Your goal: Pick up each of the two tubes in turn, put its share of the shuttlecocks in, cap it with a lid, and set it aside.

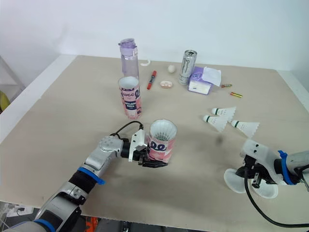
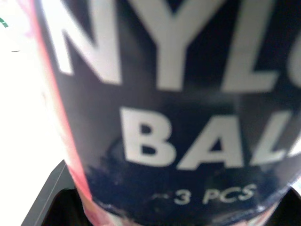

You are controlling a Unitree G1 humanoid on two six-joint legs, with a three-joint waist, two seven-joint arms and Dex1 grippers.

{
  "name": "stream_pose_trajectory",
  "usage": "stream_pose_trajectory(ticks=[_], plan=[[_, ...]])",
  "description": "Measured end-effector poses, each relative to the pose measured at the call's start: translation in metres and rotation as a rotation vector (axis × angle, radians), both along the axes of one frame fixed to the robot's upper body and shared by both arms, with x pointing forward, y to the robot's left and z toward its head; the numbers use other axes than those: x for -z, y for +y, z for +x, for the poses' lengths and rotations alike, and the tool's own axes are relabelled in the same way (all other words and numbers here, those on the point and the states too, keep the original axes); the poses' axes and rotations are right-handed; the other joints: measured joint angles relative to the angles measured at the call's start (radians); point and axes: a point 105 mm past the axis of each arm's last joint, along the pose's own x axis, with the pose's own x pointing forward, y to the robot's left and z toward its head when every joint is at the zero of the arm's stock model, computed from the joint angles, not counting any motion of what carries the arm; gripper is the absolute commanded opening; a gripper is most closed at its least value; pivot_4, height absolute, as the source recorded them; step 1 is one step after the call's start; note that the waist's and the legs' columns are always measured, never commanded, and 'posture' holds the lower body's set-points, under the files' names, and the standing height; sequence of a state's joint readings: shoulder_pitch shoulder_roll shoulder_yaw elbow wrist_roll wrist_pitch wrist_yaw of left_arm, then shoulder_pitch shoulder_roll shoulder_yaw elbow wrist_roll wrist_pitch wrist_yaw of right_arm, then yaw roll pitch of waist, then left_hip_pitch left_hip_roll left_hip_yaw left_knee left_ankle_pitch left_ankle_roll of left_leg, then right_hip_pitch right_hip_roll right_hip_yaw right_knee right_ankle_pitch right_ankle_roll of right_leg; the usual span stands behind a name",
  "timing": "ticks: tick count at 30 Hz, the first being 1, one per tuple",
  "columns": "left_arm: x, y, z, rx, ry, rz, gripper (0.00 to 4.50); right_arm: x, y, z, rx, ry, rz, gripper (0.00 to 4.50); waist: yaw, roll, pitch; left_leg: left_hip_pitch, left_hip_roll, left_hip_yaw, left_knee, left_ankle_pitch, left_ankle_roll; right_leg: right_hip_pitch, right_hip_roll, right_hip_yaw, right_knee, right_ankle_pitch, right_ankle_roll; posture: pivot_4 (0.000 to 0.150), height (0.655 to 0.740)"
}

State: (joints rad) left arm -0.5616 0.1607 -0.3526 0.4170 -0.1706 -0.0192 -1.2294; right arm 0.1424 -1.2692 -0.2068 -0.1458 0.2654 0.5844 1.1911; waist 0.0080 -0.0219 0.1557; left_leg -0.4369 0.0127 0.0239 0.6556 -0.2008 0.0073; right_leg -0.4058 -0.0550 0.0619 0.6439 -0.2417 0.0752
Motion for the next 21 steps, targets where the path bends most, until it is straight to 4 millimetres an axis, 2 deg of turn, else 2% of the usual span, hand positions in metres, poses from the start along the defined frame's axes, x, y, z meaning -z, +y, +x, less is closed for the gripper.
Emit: stream_pose_trajectory(ticks=[5, 6, 8, 9, 11, 15, 16, 17, 21], plan=[[0.0, 0.0, 0.0, 0.0, -0.007, 0.006, 3.07, -0.003, 0.007, 0.003, -0.041, -0.057, 0.036, 0.05, 0.0, 0.001, 0.0, 0.0, 0.0, 0.0, 0.0, 0.0, 0.0, 0.0, 0.0, 0.0, 0.0, 0.0, 0.0, 0.15, 0.74], [0.0, 0.001, 0.001, -0.001, -0.008, 0.007, 3.07, -0.008, 0.01, 0.004, -0.061, -0.074, 0.049, 0.05, 0.0, 0.001, -0.001, 0.0, 0.0, 0.0, 0.0, 0.0, 0.0, 0.0, 0.0, 0.0, 0.0, 0.0, 0.001, 0.15, 0.74], [0.001, 0.002, 0.002, -0.002, -0.011, 0.016, 3.07, -0.035, 0.024, 0.013, -0.149, -0.172, 0.081, 0.05, 0.0, 0.002, -0.001, 0.001, 0.0, 0.001, 0.001, 0.0, 0.0, 0.0, 0.0, 0.001, 0.0, 0.0, 0.001, 0.15, 0.74], [0.001, 0.001, 0.002, -0.002, -0.011, 0.016, 3.07, -0.037, 0.025, 0.014, -0.155, -0.178, 0.082, 0.05, 0.0, 0.002, -0.001, 0.001, 0.001, 0.001, 0.001, 0.0, 0.0, 0.001, 0.001, 0.0, 0.0, 0.0, 0.0, 0.15, 0.74], [0.001, 0.003, 0.003, -0.004, -0.015, 0.017, 3.07, -0.065, 0.044, 0.021, -0.241, -0.255, 0.12, 0.05, -0.002, 0.004, -0.001, 0.002, 0.001, 0.001, 0.001, 0.0, 0.0, 0.0, 0.001, 0.001, 0.0, 0.001, -0.001, 0.15, 0.74], [0.002, 0.002, 0.004, 0.0, -0.011, 0.02, 3.07, -0.131, 0.097, 0.025, -0.464, -0.424, 0.161, 0.05, -0.002, 0.005, -0.002, 0.005, 0.003, 0.001, 0.001, 0.0, 0.0, 0.003, 0.002, 0.0, 0.0, 0.0, -0.003, 0.15, 0.74], [0.003, 0.002, 0.003, 0.002, -0.011, 0.019, 3.07, -0.141, 0.111, 0.024, -0.517, -0.441, 0.176, 0.05, -0.001, 0.004, -0.002, 0.005, 0.003, 0.001, 0.001, 0.0, 0.0, 0.003, 0.001, -0.001, 0.0, 0.0, -0.004, 0.15, 0.74], [0.002, 0.002, 0.003, 0.005, -0.011, 0.02, 3.07, -0.144, 0.115, 0.023, -0.534, -0.446, 0.179, 0.05, -0.001, 0.004, -0.002, 0.005, 0.003, 0.001, 0.001, 0.0, 0.0, 0.003, 0.001, -0.001, 0.0, 0.0, -0.004, 0.15, 0.74], [0.001, 0.002, 0.004, 0.017, -0.02, 0.019, 3.07, -0.165, 0.168, 0.027, -0.734, -0.473, 0.232, 0.05, -0.003, 0.005, -0.003, 0.004, 0.003, 0.003, 0.001, -0.001, -0.002, 0.0, -0.002, 0.0, 0.0, 0.003, -0.01, 0.15, 0.74]])
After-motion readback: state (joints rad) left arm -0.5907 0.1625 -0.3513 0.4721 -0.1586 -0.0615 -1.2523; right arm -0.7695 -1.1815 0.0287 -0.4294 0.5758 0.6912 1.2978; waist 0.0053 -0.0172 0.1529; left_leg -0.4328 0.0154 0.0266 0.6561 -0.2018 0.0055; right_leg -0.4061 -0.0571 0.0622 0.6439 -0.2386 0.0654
